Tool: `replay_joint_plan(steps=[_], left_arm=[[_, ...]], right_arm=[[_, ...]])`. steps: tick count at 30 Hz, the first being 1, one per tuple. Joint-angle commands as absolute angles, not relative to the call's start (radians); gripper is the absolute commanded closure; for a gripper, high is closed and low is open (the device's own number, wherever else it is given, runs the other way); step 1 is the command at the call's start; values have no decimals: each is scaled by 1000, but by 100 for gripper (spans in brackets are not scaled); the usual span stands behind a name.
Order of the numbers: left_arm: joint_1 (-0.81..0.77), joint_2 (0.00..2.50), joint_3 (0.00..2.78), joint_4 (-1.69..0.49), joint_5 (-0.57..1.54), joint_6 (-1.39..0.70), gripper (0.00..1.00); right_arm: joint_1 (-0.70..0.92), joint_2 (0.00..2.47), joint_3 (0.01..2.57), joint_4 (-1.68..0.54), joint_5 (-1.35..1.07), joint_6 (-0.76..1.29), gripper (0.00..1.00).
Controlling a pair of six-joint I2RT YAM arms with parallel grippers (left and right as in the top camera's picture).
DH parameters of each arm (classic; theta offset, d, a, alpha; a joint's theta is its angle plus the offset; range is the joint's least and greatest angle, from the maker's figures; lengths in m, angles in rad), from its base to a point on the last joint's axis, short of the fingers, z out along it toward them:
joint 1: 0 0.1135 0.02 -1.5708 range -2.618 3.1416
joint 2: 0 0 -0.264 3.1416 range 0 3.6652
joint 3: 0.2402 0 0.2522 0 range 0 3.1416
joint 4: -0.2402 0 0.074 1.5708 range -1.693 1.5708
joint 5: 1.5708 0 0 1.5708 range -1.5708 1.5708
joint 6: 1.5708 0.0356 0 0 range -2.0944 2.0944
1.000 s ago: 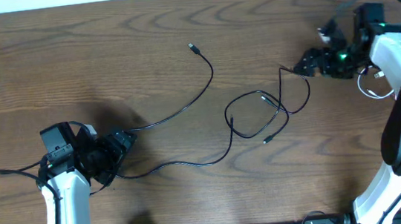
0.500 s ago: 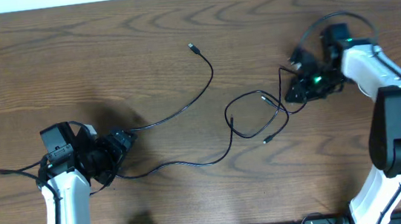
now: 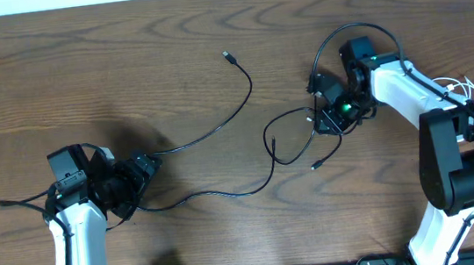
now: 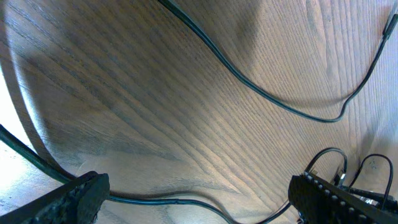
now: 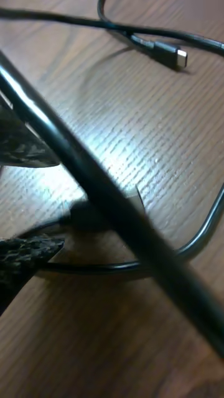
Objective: Untangle cables
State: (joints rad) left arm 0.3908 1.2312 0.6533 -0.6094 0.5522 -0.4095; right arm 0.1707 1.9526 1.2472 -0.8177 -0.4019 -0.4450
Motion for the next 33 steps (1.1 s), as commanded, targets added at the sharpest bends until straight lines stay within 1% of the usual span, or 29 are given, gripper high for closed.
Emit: replay_joint_plan(steps=[1,4,7,9,11,13,14,17,18,21,22,30,33], left_arm=[[392,1229,672,-613,564,-393,2],[392,1229,672,-613,564,-393,2],[392,1229,672,-613,564,-393,2],[392,1229,672,-613,564,-393,2],[392,1229,672,-613,564,-393,2],[392,1229,672,-613,564,-393,2],[392,1229,672,-613,564,-393,2],[392,1229,672,-613,564,-393,2],[392,1229,672,-613,565,-393,2],[392,1229,672,-613,564,-393,2],[392,1229,672,-613,564,-393,2],[392,1229,672,-613,564,-393,2],[392,1229,672,-613,564,-393,2]], right_arm=[[189,1926,1225,-796,-369,-477,67],[202,1926,1213,-775,-369,-477,65],[216,1926,1214,-773,-369,-477,68],[221,1926,1216,-775,-369,-476,62],[223,1925,1219,-779,-369,-476,62],[223,1924,1225,-787,-369,-476,59],[223,1923,1229,-793,-369,-471,57],[223,1922,1232,-810,-369,-465,41],[223,1922,1232,-822,-369,-466,41],[222,1920,1239,-829,-368,-465,55],[223,1920,1248,-837,-368,-465,56],[222,1876,1268,-878,-366,-474,45],[222,1876,1265,-878,-312,-473,43]])
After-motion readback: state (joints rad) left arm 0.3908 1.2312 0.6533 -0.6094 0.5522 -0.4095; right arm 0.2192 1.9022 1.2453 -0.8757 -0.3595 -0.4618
